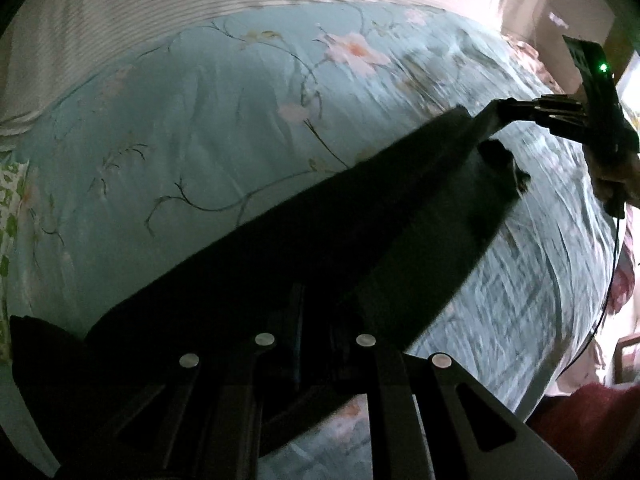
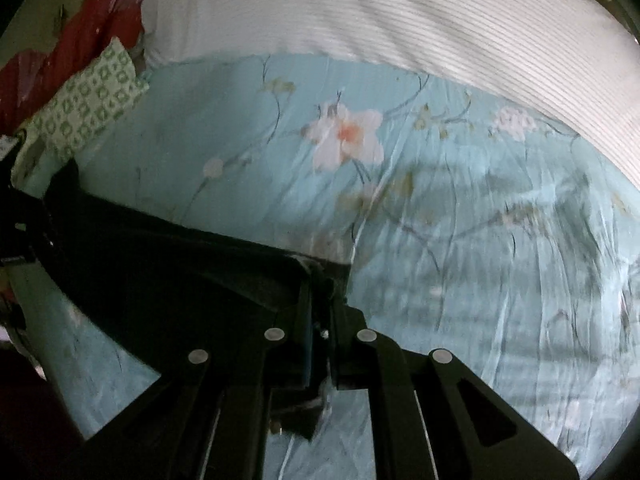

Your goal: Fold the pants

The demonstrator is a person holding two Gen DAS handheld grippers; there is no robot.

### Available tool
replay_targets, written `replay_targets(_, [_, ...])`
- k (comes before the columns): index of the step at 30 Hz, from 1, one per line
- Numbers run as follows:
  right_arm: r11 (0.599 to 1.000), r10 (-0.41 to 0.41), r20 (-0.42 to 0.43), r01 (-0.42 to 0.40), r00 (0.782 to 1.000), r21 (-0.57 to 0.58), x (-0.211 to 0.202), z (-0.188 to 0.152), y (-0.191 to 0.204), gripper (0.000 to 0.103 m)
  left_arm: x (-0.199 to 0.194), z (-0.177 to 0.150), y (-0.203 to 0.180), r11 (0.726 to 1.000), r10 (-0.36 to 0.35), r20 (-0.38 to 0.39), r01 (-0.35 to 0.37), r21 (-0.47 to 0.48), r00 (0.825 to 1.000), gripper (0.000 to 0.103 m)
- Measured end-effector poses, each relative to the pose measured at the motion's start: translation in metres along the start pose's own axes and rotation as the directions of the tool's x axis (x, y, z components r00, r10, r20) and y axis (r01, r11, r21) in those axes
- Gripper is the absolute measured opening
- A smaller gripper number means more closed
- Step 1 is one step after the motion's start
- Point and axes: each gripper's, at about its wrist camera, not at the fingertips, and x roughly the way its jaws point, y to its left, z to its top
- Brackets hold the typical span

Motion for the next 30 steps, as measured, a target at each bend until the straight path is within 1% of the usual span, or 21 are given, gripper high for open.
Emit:
replay_targets(8, [1.0,-0.027,-0.012,0.027,1.0,0.001,-0.011,-0.028,0.012,0.007,0.004,-0.02,-0.013,0.998,0.013,-0.013,-0.012,0.067,1.0,0.008])
replay_targets(14, [0.997,-0.074,-0.086,0.073,0.994,-0.012,0.009,-0.05,0.02,0.007,0.024,-0.032,-0.022,0.995,0.043,-0.047,-0.039,0.091,0.998,0.009])
replay_targets(15, [0.996,-0.087,-0.098,0.087,0.991,0.0,0.014,-0.053,0.018,0.007,0.028,-0.033,-0.023,0.995,0.049,-0.05,-0.045,0.088,0.997,0.009])
replay_targets(16, [0.996,-0.084,-0.112,0.087,0.99,0.023,0.019,-0.056,0.016,0.007,0.033,-0.034,-0.023,0.995,0.057,-0.059,-0.052,0.083,0.997,0.01])
replay_targets(17, [0.995,-0.083,-0.116,0.088,0.99,0.037,0.02,-0.058,0.015,0.008,0.036,-0.035,-0.024,0.995,0.061,-0.067,-0.056,0.079,0.996,0.012])
replay_targets(19, [0.992,-0.088,-0.123,0.098,0.988,0.075,0.022,-0.06,0.011,0.016,0.04,-0.037,-0.026,0.995,0.074,-0.077,-0.068,0.078,0.994,0.017])
replay_targets(20, [0.991,-0.089,-0.134,0.101,0.987,0.089,0.022,-0.062,0.011,0.024,0.039,-0.039,-0.027,0.995,0.075,-0.077,-0.07,0.077,0.994,0.018])
replay_targets(21, [0.99,-0.088,-0.139,0.102,0.986,0.1,0.02,-0.064,0.01,0.026,0.038,-0.04,-0.028,0.995,0.073,-0.075,-0.068,0.076,0.995,0.02])
replay_targets(23, [0.988,-0.095,-0.133,0.11,0.987,0.108,0.013,-0.067,0.01,0.026,0.034,-0.043,-0.029,0.996,0.065,-0.074,-0.059,0.07,0.995,0.032])
replay_targets(24, [0.986,-0.097,-0.13,0.112,0.987,0.12,0.009,-0.069,0.01,0.026,0.032,-0.045,-0.029,0.996,0.063,-0.077,-0.058,0.064,0.995,0.035])
replay_targets(26, [0.982,-0.098,-0.119,0.115,0.988,0.148,-0.001,-0.073,0.01,0.027,0.027,-0.051,-0.028,0.997,0.059,-0.081,-0.055,0.049,0.995,0.045])
replay_targets(27, [0.98,-0.098,-0.108,0.115,0.989,0.165,-0.007,-0.074,0.011,0.03,0.023,-0.054,-0.027,0.998,0.056,-0.082,-0.053,0.043,0.995,0.047])
replay_targets(28, [0.976,-0.096,-0.09,0.112,0.991,0.187,-0.015,-0.075,0.012,0.032,0.019,-0.057,-0.025,0.998,0.054,-0.085,-0.052,0.033,0.995,0.053])
replay_targets(29, [0.975,-0.094,-0.081,0.108,0.992,0.196,-0.018,-0.074,0.014,0.037,0.014,-0.058,-0.023,0.998,0.055,-0.088,-0.054,0.021,0.995,0.056])
replay_targets(30, [0.974,-0.089,-0.065,0.101,0.994,0.204,-0.023,-0.073,0.018,0.041,0.009,-0.06,-0.021,0.998,0.055,-0.085,-0.055,0.003,0.995,0.057])
